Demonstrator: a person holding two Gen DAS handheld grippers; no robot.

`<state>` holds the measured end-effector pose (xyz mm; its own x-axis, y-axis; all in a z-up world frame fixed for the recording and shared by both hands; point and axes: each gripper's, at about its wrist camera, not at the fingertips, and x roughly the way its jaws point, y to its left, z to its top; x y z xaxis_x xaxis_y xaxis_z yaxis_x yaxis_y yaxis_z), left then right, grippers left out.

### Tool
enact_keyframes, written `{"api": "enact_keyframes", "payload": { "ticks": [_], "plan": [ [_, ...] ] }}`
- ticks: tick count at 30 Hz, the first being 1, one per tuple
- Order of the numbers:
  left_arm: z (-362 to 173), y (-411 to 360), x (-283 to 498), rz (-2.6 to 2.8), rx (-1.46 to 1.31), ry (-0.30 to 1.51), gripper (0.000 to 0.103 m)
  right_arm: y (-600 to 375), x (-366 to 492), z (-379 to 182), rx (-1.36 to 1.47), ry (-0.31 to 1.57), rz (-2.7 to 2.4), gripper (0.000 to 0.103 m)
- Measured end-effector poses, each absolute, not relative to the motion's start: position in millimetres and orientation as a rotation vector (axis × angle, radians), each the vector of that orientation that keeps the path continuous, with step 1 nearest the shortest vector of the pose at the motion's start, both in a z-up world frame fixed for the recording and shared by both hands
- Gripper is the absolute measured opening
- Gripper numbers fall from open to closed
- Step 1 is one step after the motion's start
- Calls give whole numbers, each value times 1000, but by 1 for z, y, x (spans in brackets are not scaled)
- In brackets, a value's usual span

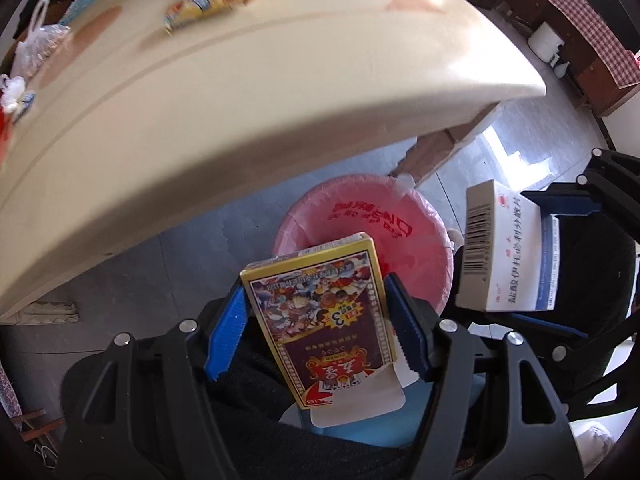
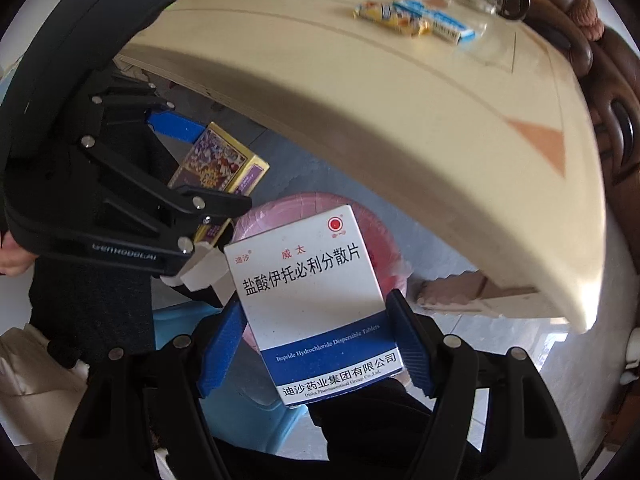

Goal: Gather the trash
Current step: 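Carry the card box and medicine box with both tools over the pink bin, then open both tools to drop the two boxes into the bin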

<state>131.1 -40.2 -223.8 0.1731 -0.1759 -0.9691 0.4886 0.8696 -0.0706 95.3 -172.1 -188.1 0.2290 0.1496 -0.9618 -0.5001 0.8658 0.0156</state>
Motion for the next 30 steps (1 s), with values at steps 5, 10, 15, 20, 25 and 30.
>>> {"api": "enact_keyframes", "payload": {
  "ticks": [5, 10, 15, 20, 25, 30],
  "plan": [
    [-252, -46, 134, -520, 289, 1330, 66, -177, 103, -220, -301, 1296, 439, 69],
    [-282, -52, 137, -560, 292, 1354, 66, -180, 108, -254, -303, 1310, 434, 69],
    [-312, -63, 138, -575, 319, 1389, 66, -180, 115, -287, -287, 1336, 445, 69],
    [-336, -70, 143, -582, 336, 1419, 66, -181, 119, -317, -276, 1350, 454, 69],
    [-359, -77, 148, -610, 380, 1440, 66, -186, 122, -344, -259, 1371, 455, 69],
    [-384, -85, 157, -630, 377, 1489, 66, -187, 126, -362, -262, 1377, 456, 69]
  ]
}}
